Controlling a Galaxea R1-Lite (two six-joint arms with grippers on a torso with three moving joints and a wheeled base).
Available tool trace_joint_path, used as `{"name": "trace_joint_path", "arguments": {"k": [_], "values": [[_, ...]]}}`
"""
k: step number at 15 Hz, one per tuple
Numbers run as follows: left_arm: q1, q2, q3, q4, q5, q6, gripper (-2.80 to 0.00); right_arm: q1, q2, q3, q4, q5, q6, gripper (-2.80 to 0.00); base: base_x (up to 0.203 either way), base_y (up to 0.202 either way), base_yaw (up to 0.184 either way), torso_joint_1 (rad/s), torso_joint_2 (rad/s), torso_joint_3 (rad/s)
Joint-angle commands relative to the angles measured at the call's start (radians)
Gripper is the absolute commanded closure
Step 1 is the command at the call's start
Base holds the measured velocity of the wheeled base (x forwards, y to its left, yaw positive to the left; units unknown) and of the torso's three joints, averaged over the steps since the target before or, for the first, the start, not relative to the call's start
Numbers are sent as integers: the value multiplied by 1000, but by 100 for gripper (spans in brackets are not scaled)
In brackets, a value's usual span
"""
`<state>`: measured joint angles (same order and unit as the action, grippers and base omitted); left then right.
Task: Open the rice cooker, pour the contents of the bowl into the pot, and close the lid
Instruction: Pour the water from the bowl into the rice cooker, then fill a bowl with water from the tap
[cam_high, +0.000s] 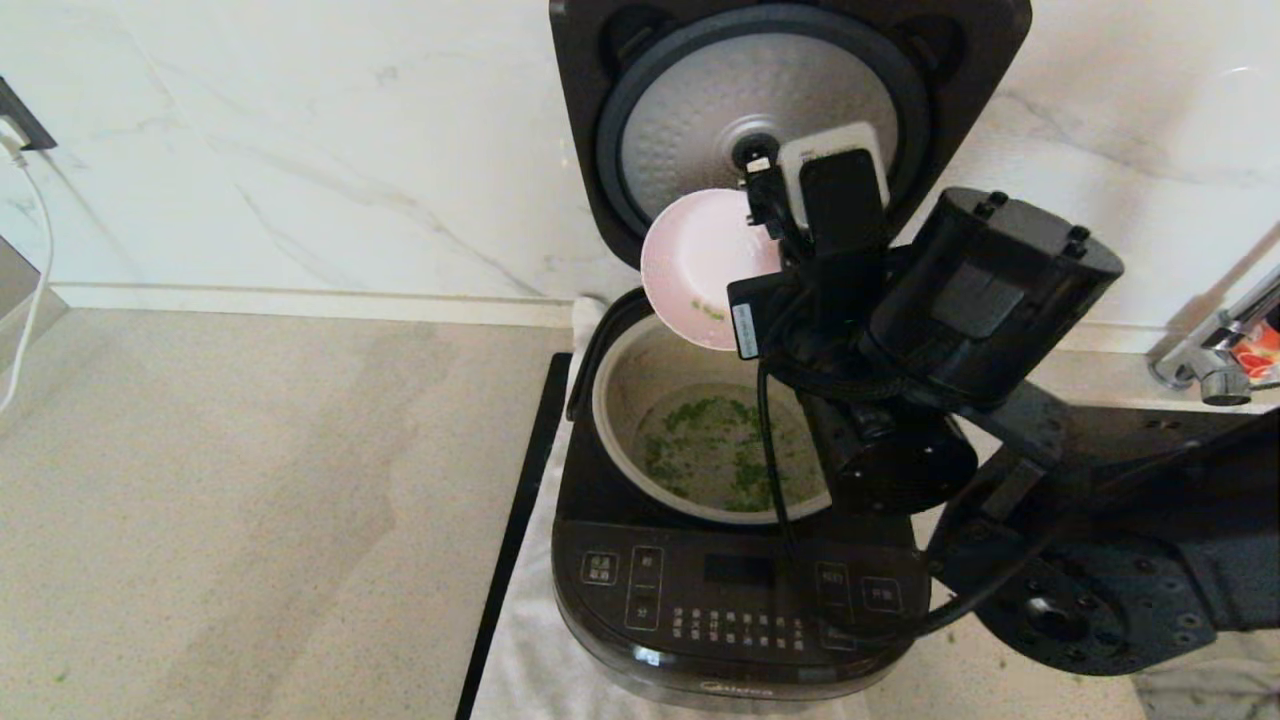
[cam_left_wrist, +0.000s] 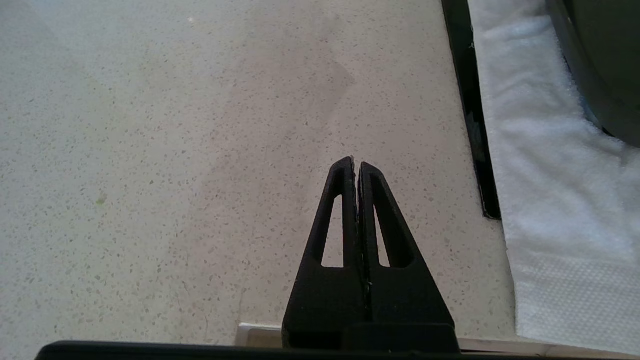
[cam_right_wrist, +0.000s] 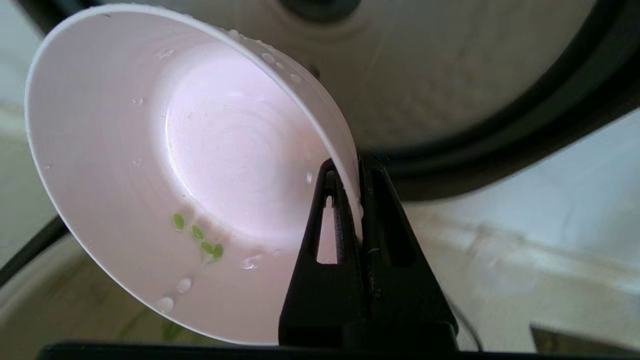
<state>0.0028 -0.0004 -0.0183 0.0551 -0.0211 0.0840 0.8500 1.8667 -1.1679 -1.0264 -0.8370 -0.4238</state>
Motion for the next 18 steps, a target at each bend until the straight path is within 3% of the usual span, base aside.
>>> {"name": "trace_joint_path", "arguments": {"k": [1, 5, 7, 13, 16, 18], "values": [[0, -1, -1, 0, 0, 0, 0, 4, -125, -5, 310, 6, 128, 0, 0, 0, 0, 0, 0, 0], [0, -1, -1, 0, 0, 0, 0, -10, -312, -75, 894, 128, 472, 0, 0, 0, 0, 0, 0, 0], [0, -1, 0, 0, 0, 0, 0, -57, -396, -106, 1065, 224, 601, 0, 0, 0, 0, 0, 0, 0], [0, -1, 0, 0, 0, 0, 0, -221, -597, -94, 1386, 469, 752, 0, 0, 0, 0, 0, 0, 0], [0, -1, 0, 0, 0, 0, 0, -431, -644, -93, 1489, 638, 803, 0, 0, 0, 0, 0, 0, 0], [0, -1, 0, 0, 0, 0, 0, -628, -664, -88, 1552, 753, 814, 0, 0, 0, 0, 0, 0, 0]]}}
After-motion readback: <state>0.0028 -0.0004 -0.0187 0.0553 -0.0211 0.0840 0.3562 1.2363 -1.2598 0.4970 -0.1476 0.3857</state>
